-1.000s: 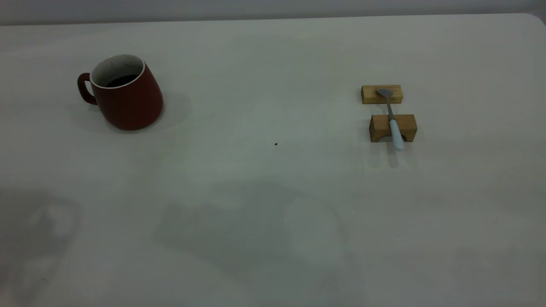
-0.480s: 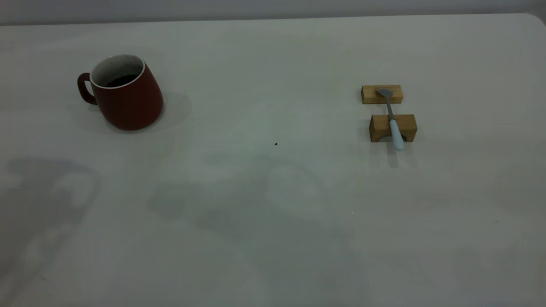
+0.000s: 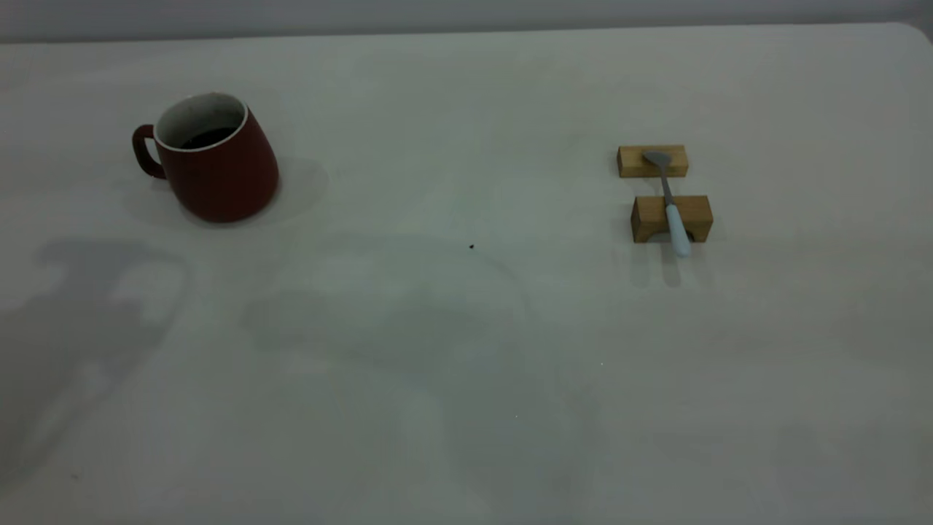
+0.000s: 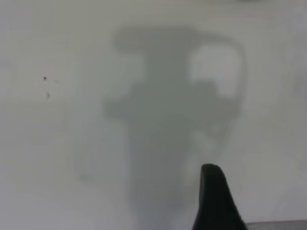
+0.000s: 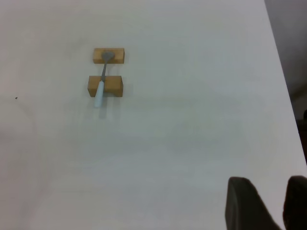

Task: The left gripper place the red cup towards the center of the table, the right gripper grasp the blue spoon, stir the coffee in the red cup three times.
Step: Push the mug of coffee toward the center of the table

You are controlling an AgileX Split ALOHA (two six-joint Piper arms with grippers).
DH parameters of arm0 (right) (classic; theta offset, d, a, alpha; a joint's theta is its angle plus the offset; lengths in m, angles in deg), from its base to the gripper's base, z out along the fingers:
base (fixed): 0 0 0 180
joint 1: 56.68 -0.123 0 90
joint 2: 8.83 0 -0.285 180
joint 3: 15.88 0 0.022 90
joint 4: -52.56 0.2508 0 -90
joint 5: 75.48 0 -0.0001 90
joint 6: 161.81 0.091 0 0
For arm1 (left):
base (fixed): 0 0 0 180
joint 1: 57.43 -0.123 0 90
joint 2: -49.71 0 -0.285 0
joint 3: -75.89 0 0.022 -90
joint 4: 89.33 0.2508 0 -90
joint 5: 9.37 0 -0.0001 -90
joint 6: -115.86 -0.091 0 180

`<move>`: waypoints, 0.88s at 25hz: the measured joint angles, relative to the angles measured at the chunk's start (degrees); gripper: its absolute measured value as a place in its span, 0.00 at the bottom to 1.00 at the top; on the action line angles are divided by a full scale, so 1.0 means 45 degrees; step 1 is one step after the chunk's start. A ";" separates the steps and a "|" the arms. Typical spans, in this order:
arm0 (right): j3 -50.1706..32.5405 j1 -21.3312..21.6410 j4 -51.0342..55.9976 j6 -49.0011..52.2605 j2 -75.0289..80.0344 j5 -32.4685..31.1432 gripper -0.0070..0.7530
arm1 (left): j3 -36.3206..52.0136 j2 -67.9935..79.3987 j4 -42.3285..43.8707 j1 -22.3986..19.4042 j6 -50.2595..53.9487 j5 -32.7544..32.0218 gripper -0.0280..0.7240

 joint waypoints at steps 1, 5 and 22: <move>0.0000 0.0000 0.0000 0.0000 0.0000 0.0000 0.32 | -0.0174 0.0177 0.0000 0.0000 0.0000 -0.0062 0.75; 0.0000 0.0000 0.0000 0.0000 0.0000 0.0000 0.32 | -0.0918 0.0874 0.0109 0.0000 0.0000 -0.0355 0.75; 0.0000 0.0000 0.0000 0.0000 0.0000 0.0000 0.32 | -0.5148 0.6690 0.4978 -0.0153 -0.3312 0.0030 0.75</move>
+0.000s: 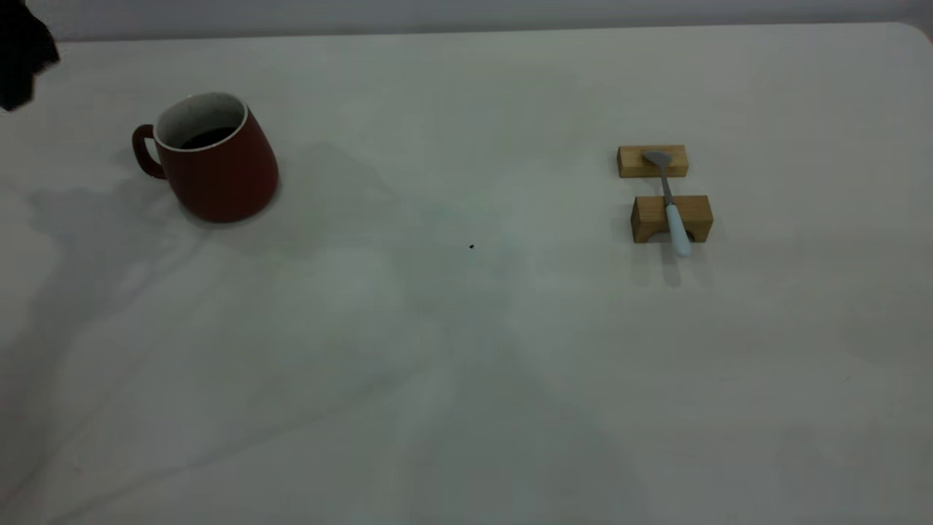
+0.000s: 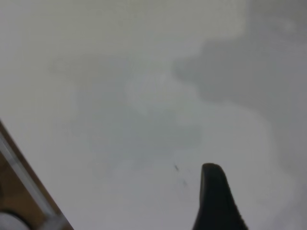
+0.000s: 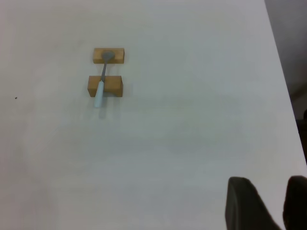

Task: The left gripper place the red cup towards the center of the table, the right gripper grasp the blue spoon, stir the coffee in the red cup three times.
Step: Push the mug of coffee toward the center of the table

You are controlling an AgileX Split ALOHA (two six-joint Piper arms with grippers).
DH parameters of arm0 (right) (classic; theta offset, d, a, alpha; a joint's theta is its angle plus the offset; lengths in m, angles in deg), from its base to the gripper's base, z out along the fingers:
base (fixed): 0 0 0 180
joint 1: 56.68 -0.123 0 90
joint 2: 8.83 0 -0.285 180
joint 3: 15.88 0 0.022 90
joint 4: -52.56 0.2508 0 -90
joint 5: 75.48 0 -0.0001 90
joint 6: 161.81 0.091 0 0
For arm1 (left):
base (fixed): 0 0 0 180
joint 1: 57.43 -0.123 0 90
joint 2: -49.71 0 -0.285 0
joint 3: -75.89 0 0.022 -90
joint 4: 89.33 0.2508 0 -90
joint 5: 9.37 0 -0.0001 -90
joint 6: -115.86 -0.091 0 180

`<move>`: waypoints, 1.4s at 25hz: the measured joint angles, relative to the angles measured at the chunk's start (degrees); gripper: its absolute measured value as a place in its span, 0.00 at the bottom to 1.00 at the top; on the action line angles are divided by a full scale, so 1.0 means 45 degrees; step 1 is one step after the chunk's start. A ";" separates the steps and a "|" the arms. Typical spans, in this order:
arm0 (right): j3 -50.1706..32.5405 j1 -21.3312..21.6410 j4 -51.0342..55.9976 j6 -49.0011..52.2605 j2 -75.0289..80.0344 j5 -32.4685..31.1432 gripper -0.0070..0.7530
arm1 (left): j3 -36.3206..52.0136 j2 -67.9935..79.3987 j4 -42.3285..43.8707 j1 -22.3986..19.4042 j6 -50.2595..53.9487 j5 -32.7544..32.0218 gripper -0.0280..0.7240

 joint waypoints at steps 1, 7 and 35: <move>0.0000 0.0000 0.0000 0.0000 0.0000 0.0000 0.32 | -0.0134 0.0221 0.0011 0.0000 -0.0790 0.0038 0.75; 0.0000 0.0000 0.0000 0.0000 0.0000 0.0000 0.32 | -0.0350 0.1106 -0.0078 0.0000 -0.4655 0.1467 0.75; 0.0000 0.0000 0.0000 0.0000 0.0000 0.0000 0.32 | -0.0364 0.3508 -0.0039 0.1155 -0.7495 0.5222 0.75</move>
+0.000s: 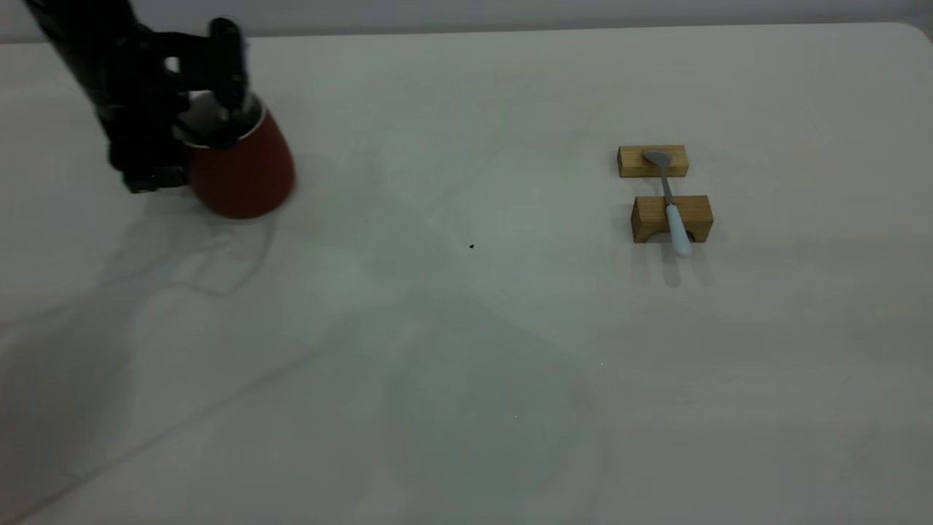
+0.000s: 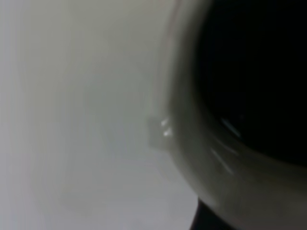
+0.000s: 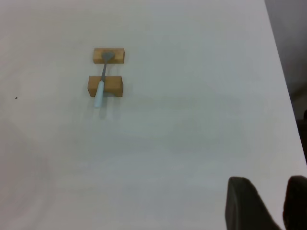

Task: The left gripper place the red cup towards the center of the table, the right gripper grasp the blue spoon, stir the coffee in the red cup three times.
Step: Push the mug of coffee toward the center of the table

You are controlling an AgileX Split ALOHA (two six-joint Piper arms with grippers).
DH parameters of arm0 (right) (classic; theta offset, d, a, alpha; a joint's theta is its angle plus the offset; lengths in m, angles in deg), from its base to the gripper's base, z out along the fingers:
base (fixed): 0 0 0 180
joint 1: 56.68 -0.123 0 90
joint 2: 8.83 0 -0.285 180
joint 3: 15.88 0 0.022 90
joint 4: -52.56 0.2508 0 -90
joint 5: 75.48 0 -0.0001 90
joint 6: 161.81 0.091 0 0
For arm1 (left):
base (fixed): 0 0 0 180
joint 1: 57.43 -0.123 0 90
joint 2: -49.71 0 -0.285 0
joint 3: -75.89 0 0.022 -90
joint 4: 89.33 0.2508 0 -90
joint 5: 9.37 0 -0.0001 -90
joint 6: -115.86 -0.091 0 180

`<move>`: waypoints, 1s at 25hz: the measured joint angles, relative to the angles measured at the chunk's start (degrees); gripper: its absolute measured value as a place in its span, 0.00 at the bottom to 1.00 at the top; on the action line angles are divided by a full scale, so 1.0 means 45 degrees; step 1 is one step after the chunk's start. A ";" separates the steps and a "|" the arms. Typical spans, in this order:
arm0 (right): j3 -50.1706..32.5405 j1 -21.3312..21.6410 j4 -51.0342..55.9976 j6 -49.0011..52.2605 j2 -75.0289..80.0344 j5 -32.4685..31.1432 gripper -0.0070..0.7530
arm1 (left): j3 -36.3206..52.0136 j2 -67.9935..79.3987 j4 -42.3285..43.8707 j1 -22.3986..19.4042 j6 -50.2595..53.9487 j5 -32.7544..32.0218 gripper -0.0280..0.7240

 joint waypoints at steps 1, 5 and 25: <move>0.0000 0.0000 0.0000 0.0000 0.0000 0.0000 0.32 | 0.0000 0.0000 -0.0069 0.0175 0.0000 0.0125 0.75; 0.0000 0.0000 0.0000 0.0000 0.0000 0.0000 0.32 | 0.0000 0.0000 -0.0250 0.0915 0.0000 0.0414 0.75; 0.0000 0.0000 0.0000 0.0000 0.0000 0.0000 0.32 | 0.0000 0.0013 -0.0290 0.3729 0.1613 0.1257 0.75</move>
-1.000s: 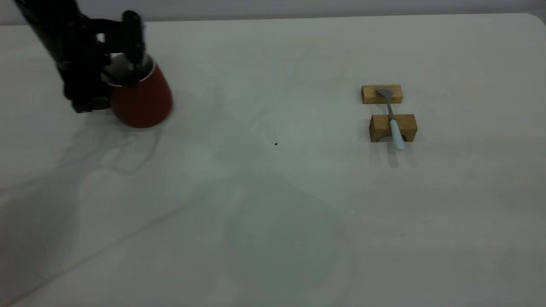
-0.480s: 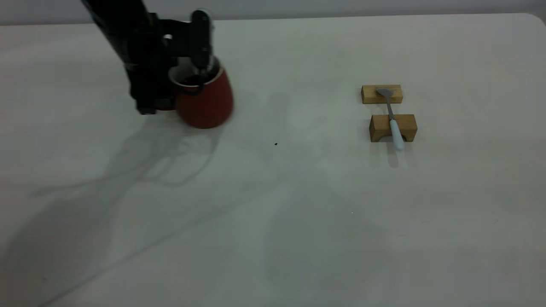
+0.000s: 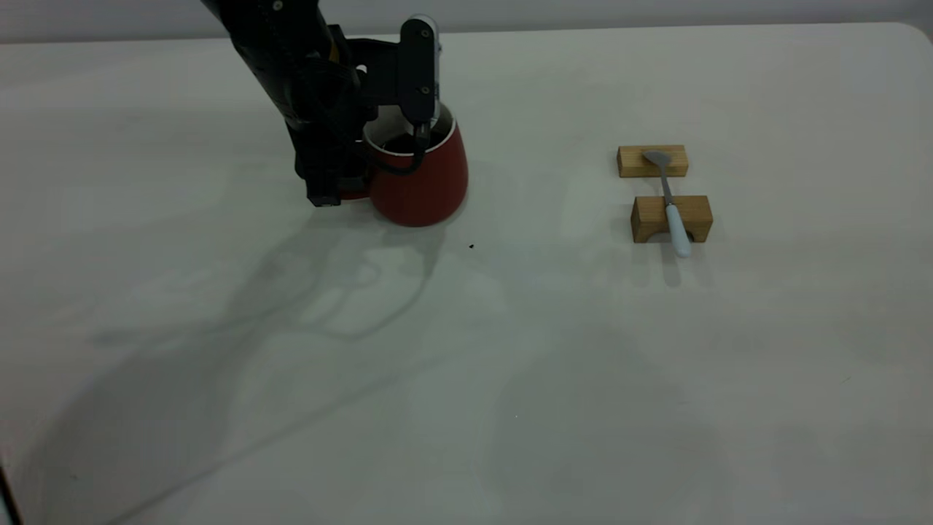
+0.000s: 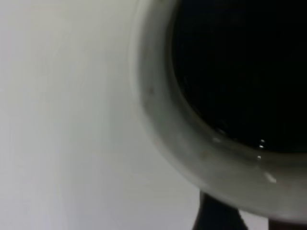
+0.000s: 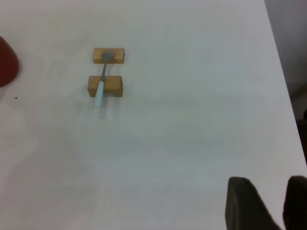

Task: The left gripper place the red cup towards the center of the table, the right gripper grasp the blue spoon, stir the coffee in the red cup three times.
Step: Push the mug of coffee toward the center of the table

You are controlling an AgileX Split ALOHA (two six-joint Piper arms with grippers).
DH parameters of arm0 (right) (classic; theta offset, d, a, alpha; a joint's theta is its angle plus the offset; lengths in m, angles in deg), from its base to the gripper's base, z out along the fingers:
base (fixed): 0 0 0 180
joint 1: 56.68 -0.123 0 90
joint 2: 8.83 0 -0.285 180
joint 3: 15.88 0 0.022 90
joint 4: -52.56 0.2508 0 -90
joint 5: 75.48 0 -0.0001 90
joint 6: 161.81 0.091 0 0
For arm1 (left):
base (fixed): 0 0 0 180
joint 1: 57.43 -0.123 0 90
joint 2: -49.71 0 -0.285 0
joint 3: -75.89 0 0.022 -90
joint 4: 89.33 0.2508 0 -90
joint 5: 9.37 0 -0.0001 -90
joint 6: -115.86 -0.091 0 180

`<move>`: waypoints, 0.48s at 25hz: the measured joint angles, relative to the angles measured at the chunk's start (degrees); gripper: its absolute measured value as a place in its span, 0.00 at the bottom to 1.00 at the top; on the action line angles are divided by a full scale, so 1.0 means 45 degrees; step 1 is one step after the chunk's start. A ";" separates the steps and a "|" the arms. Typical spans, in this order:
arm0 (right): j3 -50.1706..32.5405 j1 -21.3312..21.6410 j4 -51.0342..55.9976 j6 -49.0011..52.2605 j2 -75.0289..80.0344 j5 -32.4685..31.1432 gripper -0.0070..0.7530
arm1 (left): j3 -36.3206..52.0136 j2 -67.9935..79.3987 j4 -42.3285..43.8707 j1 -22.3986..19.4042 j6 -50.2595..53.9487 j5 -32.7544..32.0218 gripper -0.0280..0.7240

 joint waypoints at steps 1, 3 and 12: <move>0.0000 0.0000 0.0000 0.0000 0.0000 0.0000 0.32 | 0.0000 -0.0025 0.0000 0.0000 0.0134 -0.0258 0.75; 0.0000 0.0000 0.0000 0.0000 0.0000 0.0000 0.32 | 0.0000 -0.0159 0.0012 -0.0027 0.0493 -0.0942 0.75; 0.0000 0.0000 0.0000 0.0000 0.0000 0.0000 0.32 | 0.0000 -0.1885 -0.0001 -0.0037 0.2558 -0.2389 0.75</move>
